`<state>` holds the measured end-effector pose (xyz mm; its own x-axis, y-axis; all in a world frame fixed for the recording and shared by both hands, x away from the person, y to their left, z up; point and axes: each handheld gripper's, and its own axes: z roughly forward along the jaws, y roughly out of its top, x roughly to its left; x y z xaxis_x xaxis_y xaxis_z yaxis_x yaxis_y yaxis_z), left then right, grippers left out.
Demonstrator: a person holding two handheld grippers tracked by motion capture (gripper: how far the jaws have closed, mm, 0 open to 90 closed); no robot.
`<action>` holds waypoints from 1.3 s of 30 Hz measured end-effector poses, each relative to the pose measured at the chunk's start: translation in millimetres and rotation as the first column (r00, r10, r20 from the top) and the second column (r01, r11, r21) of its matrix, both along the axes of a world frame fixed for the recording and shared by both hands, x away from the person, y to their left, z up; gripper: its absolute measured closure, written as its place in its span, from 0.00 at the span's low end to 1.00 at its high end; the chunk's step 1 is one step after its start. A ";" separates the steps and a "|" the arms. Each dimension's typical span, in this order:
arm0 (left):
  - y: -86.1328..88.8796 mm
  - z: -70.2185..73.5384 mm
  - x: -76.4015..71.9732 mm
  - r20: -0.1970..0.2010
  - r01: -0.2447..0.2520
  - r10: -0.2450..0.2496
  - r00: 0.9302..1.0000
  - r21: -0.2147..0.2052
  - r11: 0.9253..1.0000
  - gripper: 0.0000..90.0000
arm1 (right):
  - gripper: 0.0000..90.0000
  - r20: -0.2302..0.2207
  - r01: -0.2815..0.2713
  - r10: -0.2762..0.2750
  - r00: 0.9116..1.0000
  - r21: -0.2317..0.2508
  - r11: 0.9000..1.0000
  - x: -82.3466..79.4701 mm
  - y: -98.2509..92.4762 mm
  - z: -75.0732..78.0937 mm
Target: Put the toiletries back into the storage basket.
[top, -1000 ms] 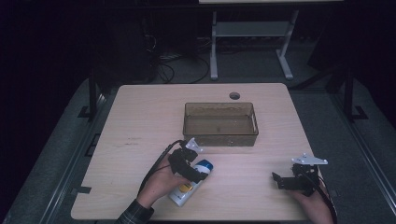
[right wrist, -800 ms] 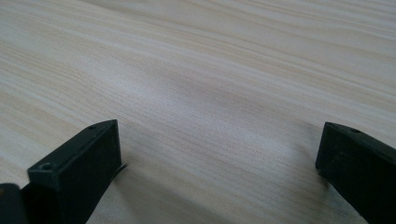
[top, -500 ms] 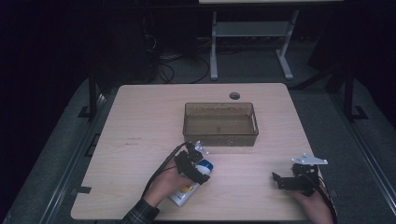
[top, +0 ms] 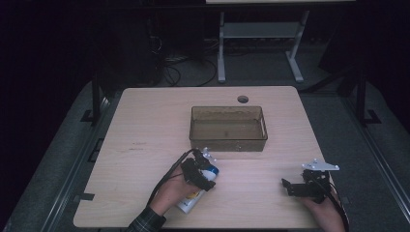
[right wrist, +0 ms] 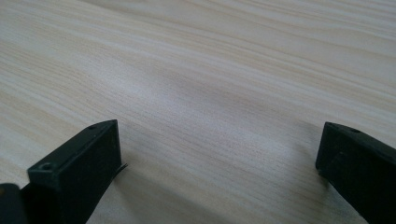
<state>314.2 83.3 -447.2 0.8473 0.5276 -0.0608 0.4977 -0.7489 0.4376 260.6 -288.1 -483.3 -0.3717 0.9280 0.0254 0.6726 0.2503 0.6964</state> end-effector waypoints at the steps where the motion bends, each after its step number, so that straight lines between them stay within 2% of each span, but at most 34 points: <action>1: -0.2 0.1 -0.3 0.001 0.000 0.000 1.000 0.003 1.000 0.31 | 0.00 0.001 0.000 0.000 1.000 0.000 1.000 0.0 0.0 0.0; 12: 1.3 1.1 -1.1 0.007 -0.006 0.006 1.000 0.015 1.000 0.36 | 0.00 0.000 0.000 0.000 1.000 0.000 1.000 0.0 0.0 0.0; 18: 3.8 1.4 -0.5 -0.004 -0.009 0.009 1.000 0.001 1.000 0.37 | 0.00 0.001 0.000 0.000 1.000 0.000 1.000 0.0 0.0 0.0; 21: 6.8 1.5 1.1 -0.015 -0.005 0.005 1.000 -0.018 1.000 0.37 | 0.00 0.000 0.001 -0.001 1.000 0.001 1.000 0.0 0.0 0.0; 22: 7.9 1.4 1.0 -0.014 -0.006 0.006 1.000 -0.035 0.999 0.37 | 0.00 0.001 0.000 0.000 1.000 0.000 1.000 0.0 0.0 0.0; 30: 15.9 6.0 0.6 -0.002 0.015 -0.016 1.000 -0.095 0.995 0.38 | 0.00 0.000 0.001 -0.001 1.000 0.001 1.000 0.0 0.0 0.1; 31: 16.4 6.3 -0.4 -0.002 0.002 -0.002 1.000 -0.116 0.993 0.38 | 0.00 0.000 0.001 -0.001 1.000 0.001 1.000 0.0 0.0 0.1; 34: 21.6 10.2 -0.5 0.000 0.016 -0.016 1.000 -0.141 0.990 0.38 | 0.00 0.001 0.000 0.000 1.000 0.000 1.000 0.1 -0.1 0.0; 37: 26.4 14.4 -1.5 0.002 0.013 -0.013 1.000 -0.195 0.981 0.38 | 0.00 0.000 0.001 -0.001 1.000 0.000 1.000 0.0 0.0 0.1; 39: 29.1 17.0 -2.0 0.009 0.026 -0.025 1.000 -0.213 0.977 0.38 | 0.00 0.000 0.001 -0.001 1.000 0.001 1.000 0.0 0.0 0.1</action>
